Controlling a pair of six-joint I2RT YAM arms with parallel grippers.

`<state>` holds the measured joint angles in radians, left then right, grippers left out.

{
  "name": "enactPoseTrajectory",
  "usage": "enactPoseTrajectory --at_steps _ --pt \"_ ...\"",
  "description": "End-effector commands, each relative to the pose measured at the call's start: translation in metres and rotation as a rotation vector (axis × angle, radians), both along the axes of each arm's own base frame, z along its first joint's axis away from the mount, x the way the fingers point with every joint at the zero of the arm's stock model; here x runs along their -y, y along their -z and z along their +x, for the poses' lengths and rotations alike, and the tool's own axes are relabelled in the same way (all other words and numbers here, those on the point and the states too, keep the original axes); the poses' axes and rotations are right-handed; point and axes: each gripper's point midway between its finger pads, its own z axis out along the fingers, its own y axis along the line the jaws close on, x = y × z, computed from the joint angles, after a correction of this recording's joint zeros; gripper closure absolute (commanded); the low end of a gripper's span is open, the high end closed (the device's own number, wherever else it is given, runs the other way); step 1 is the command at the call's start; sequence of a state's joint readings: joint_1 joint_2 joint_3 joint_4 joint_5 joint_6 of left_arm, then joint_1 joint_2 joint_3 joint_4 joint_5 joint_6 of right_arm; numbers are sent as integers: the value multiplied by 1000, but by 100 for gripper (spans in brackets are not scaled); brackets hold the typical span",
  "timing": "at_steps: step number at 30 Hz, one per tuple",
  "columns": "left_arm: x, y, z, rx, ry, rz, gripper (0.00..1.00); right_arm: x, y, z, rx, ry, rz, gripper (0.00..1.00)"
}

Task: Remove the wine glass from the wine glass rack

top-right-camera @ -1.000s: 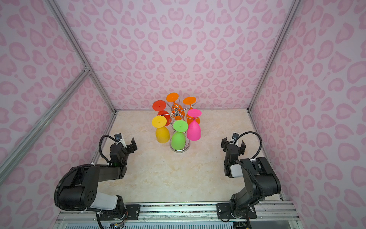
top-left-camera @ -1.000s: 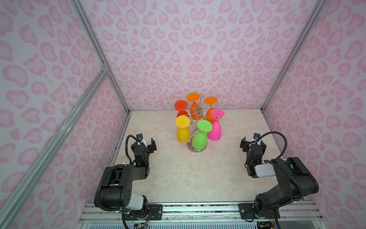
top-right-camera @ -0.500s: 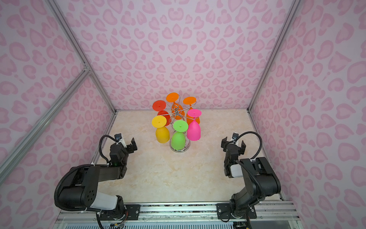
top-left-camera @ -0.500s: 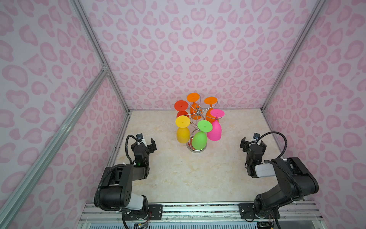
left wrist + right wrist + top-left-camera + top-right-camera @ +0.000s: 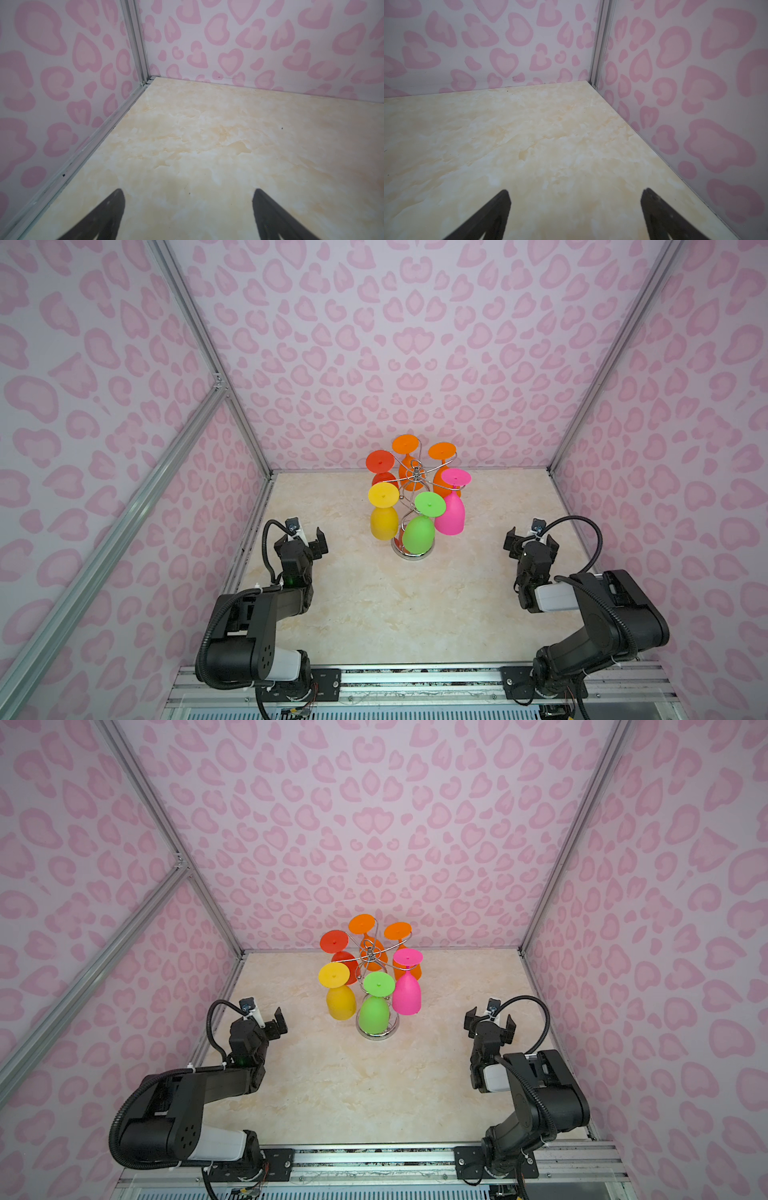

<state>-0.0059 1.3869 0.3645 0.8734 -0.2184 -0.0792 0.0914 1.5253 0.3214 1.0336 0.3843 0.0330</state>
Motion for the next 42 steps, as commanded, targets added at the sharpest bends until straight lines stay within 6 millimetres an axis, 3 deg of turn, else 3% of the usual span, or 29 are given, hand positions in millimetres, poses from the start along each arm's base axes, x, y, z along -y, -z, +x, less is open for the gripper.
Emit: enactPoseTrajectory --at_steps 1,8,12,16,19,22,25,28,32,33,42 --pt "-7 -11 -2 -25 -42 4 3 -7 -13 7 -46 -34 -23 3" --pt "-2 -69 -5 94 -42 -51 2 -30 -72 18 1 -123 110 5" --pt "10 -111 -11 188 7 -181 1 -49 -132 24 67 -206 291 7" --pt "25 -147 -22 247 85 -286 0 -92 -216 27 174 -454 501 5" --pt "38 -163 -32 280 155 -375 0 -117 -271 26 240 -603 611 6" --pt "49 -175 -42 303 211 -429 0 -134 -309 32 248 -698 708 6" --pt "54 -182 -51 320 244 -473 0 -152 -328 44 205 -782 800 6" --pt "61 -186 -57 328 283 -500 1 -175 -330 60 138 -880 889 8" --pt "66 -186 -60 320 309 -502 1 -196 -305 79 33 -915 1001 12" --pt "67 -186 -60 320 312 -505 1 -199 -314 81 44 -934 1013 13" --pt "68 -183 -63 314 318 -487 1 -219 -291 102 -40 -951 1055 26"
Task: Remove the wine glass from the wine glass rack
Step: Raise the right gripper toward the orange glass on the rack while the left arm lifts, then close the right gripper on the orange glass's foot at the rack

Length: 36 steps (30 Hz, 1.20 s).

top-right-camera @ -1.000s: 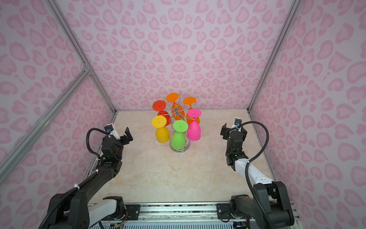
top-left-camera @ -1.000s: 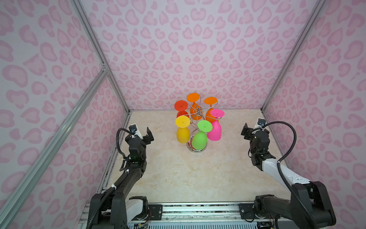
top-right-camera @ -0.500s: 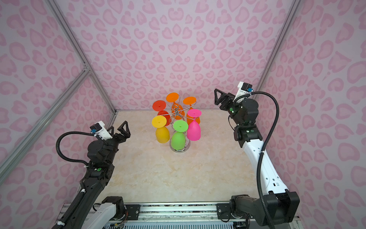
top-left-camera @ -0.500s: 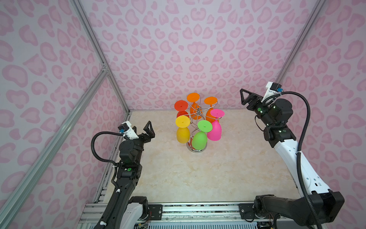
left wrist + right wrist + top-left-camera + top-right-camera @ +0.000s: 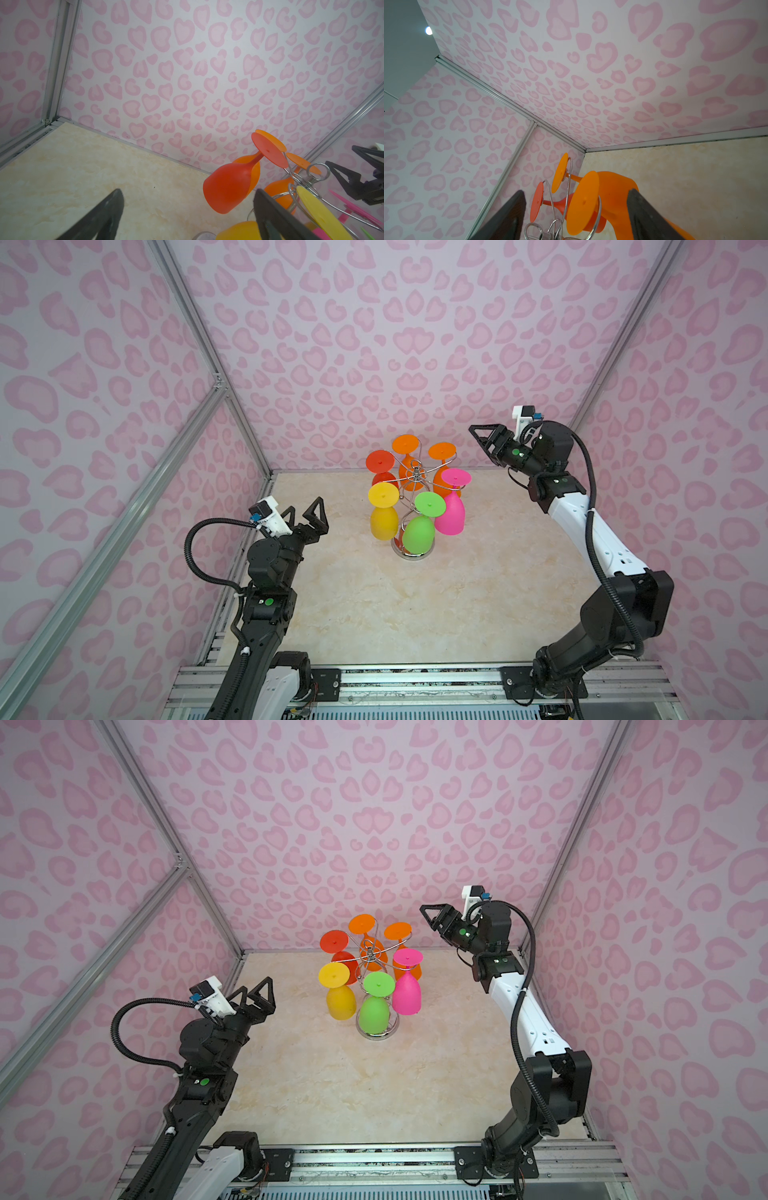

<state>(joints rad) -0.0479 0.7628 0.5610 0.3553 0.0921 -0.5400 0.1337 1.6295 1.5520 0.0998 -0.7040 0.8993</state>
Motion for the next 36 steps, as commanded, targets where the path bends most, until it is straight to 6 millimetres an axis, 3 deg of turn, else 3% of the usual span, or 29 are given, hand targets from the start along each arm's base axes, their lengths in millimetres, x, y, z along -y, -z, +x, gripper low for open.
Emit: enactPoseTrajectory --at_steps 1,6,15,24,36 --pt "1 1 -2 6 5 10 1 -13 4 -1 -15 -49 -14 27" --pt "0 4 -2 0 0 10 1 -23 15 5 -36 -66 -40 34" --pt "0 7 -1 -7 0 18 1 -32 32 13 -70 -74 -55 37" --pt "-1 8 -2 -8 -6 21 1 -47 37 15 -79 -106 -52 43" --pt "-3 14 -2 -24 -19 30 1 -51 42 15 -90 -116 -63 55"
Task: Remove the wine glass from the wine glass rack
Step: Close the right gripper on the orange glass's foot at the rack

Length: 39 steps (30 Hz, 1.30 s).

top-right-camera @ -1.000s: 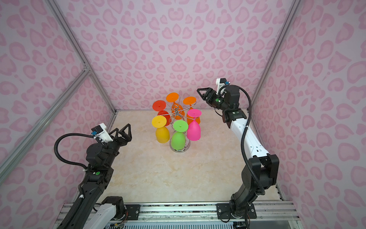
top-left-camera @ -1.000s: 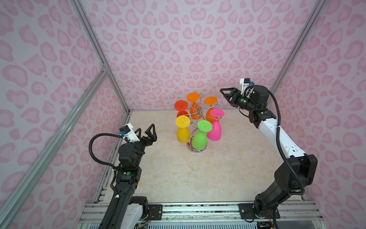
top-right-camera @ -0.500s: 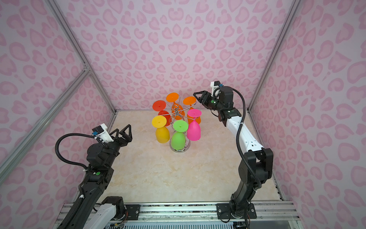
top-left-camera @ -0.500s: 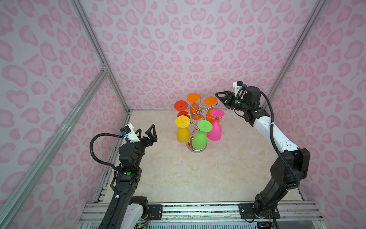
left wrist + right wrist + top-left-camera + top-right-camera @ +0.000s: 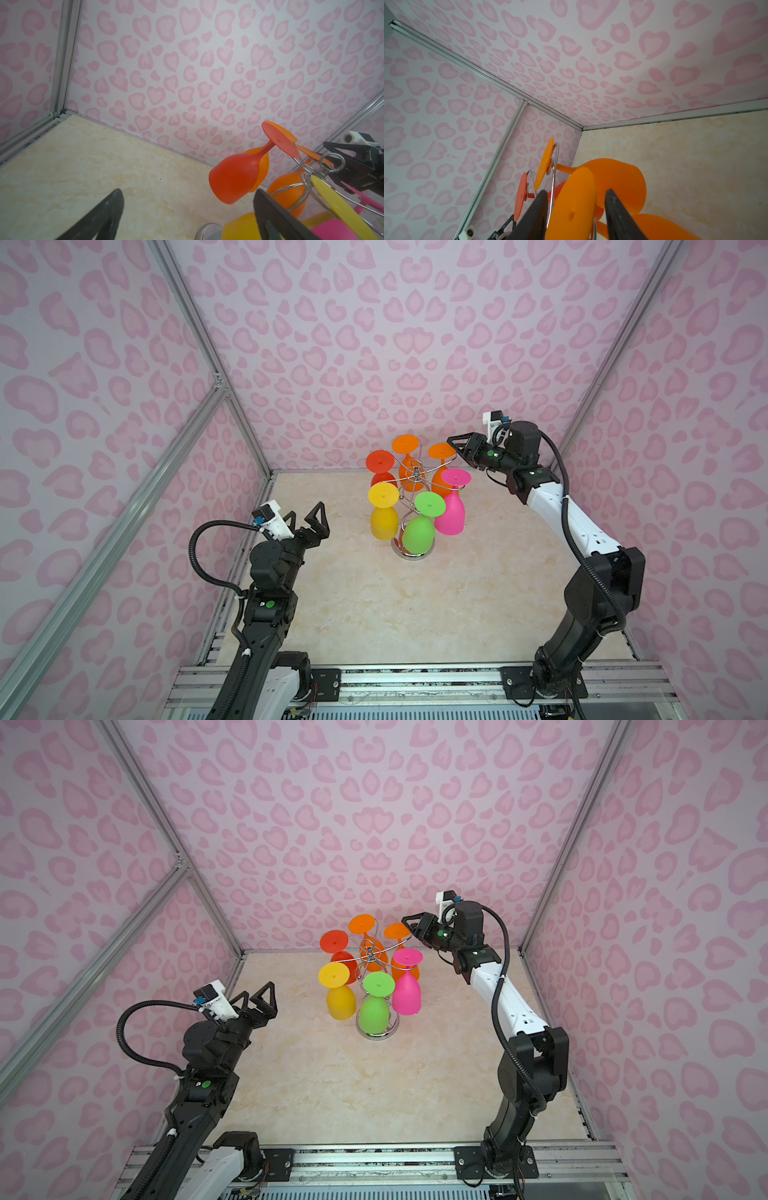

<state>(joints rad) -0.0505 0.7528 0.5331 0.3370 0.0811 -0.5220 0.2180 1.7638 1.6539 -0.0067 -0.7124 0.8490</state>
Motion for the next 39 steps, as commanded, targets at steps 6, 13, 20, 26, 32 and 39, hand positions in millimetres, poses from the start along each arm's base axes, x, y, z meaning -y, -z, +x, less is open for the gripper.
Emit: enactPoseTrajectory --at_steps 6,13,20,26,32,39 --pt "-2 -1 -1 9 -13 13 1 -3 1 -3 10 -24 -8 62" --pt "-4 1 -1 4 -21 16 1 -5 3 -6 -3 -40 -28 71" --pt "-4 3 0 -2 -21 15 1 -5 5 -8 -13 -48 -39 77" --pt "-4 4 0 -5 -23 13 1 -3 0 -10 -2 -41 -39 75" --pt "-4 5 0 -7 -24 16 1 -2 -2 -8 2 -34 -41 69" --pt "-4 6 1 -10 -25 17 1 2 -7 -7 14 -18 -49 67"
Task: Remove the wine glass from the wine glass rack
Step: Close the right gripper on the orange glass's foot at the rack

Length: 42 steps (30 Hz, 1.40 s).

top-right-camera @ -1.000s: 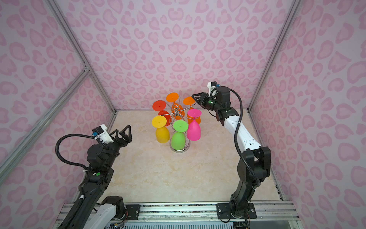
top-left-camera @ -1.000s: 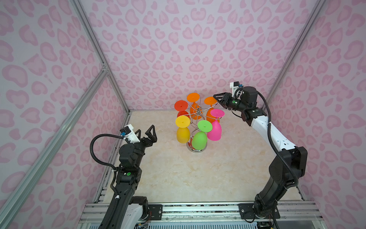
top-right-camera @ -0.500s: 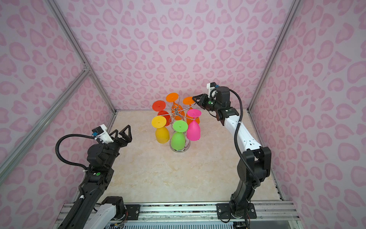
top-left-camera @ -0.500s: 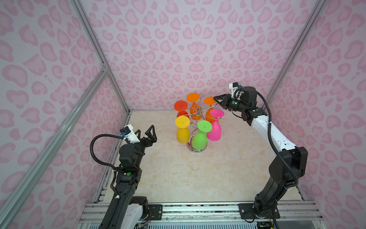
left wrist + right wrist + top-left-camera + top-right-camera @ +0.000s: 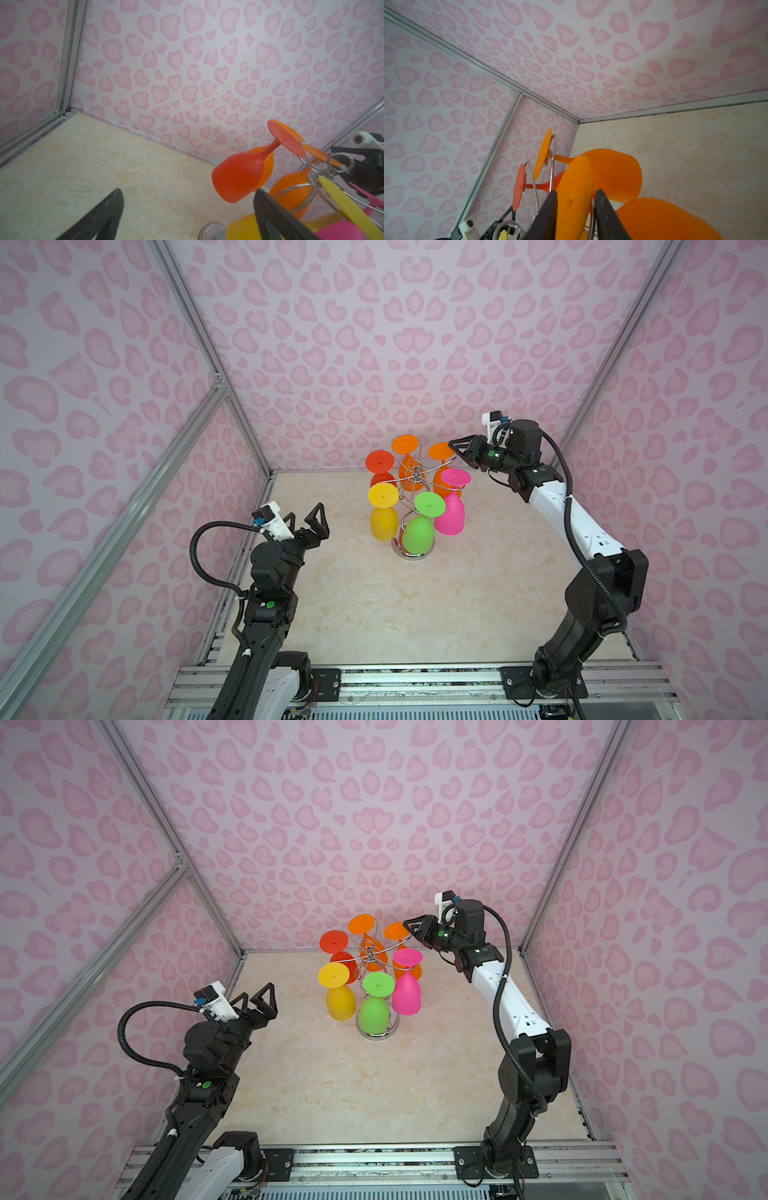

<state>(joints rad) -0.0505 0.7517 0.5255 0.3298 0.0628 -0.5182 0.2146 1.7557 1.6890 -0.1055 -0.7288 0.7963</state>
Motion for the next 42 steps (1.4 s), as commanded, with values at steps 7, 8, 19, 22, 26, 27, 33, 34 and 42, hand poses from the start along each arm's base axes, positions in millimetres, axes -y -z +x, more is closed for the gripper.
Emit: enactPoseTrajectory --at_steps 7,8,19,22,26,27,33,34,42 --pt "-1 2 1 -1 -6 12 1 0 -10 -1 23 -11 -21 68" --pt "-1 1 1 1 -7 12 1 -1 -9 -2 20 -14 -25 68" --pt "-2 2 2 -3 -9 13 1 1 -2 -3 -4 -11 -47 67" --pt "-2 2 2 -4 -10 15 1 2 -3 -2 -3 -4 -52 67" --pt "-2 5 3 -9 -14 16 1 6 -6 -2 9 15 -56 67" --pt "-3 5 2 -8 -16 17 1 7 -6 -1 9 20 -55 67" --pt "-3 7 2 -12 -19 18 1 6 1 1 -17 11 -55 67" --pt "-3 6 2 -11 -20 19 1 5 1 1 -18 5 -53 67" --pt "-4 9 2 -14 -25 18 1 3 -1 -2 -21 -9 -56 67"
